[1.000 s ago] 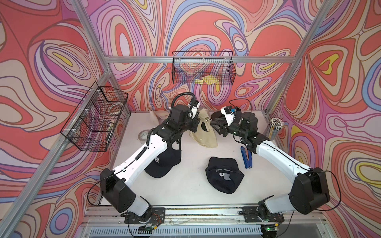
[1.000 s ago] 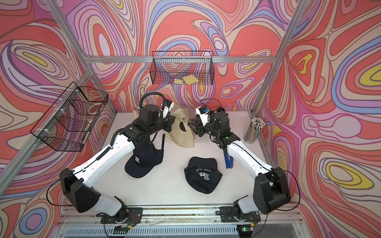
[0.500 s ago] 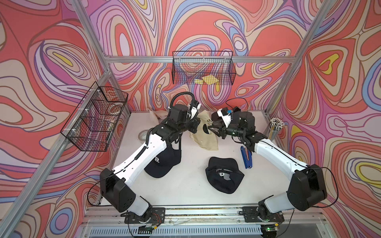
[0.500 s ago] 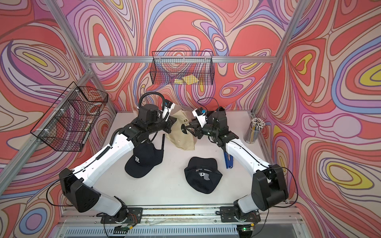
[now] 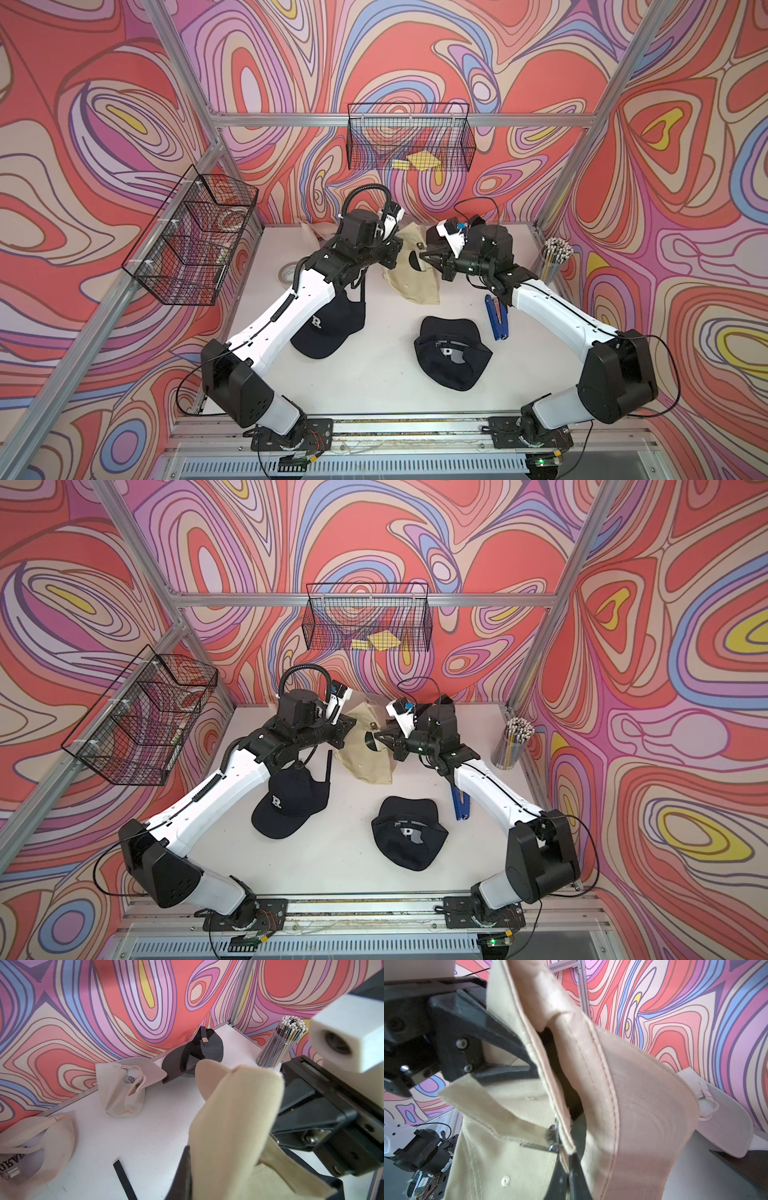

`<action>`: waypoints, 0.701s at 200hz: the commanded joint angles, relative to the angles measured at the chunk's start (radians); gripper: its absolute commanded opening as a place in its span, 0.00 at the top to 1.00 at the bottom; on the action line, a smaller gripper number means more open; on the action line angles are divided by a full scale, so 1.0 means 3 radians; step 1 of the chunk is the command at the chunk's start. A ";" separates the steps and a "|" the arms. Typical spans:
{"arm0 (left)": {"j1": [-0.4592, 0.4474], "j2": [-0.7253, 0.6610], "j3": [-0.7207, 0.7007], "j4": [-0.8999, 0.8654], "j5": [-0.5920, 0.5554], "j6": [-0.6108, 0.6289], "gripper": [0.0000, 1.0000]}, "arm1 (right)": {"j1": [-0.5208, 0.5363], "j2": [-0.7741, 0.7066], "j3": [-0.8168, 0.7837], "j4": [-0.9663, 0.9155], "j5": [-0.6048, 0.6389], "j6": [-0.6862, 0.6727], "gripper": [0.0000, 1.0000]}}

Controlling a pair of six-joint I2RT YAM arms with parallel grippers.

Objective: Open the adjustable buckle of the baseball cap
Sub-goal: Pull the adjustable strap on the baseball cap.

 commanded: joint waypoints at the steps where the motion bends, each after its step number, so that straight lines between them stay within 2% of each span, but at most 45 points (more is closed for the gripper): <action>1: 0.0056 0.0042 0.0051 0.0032 0.0109 -0.0072 0.67 | -0.0010 0.0020 0.0090 0.0050 -0.0084 -0.0112 1.00; 60: 0.0177 -0.0084 -0.0176 0.0133 0.0260 -0.0017 0.50 | -0.0012 0.0105 0.0097 0.0178 -0.0229 -0.0343 1.00; 82: 0.0229 -0.0149 -0.0286 0.0173 0.0341 0.0061 0.40 | -0.0010 0.0165 0.0118 0.0153 -0.0320 -0.0430 1.00; 102: 0.0314 -0.0240 -0.0479 0.0390 0.0765 0.0189 0.27 | -0.0013 0.0207 0.0128 0.0139 -0.0378 -0.0480 1.00; 116: 0.0367 -0.0309 -0.0676 0.0674 0.1152 0.0299 0.11 | -0.0011 0.0233 0.0142 0.0111 -0.0411 -0.0493 1.00; 130: 0.0369 -0.0332 -0.0817 0.0865 0.1476 0.0452 0.04 | -0.0013 0.0267 0.0191 0.0017 -0.0443 -0.0531 1.00; 140: 0.0370 -0.0302 -0.0863 0.0977 0.1576 0.0500 0.01 | -0.0013 0.0289 0.0220 -0.0042 -0.0465 -0.0562 1.00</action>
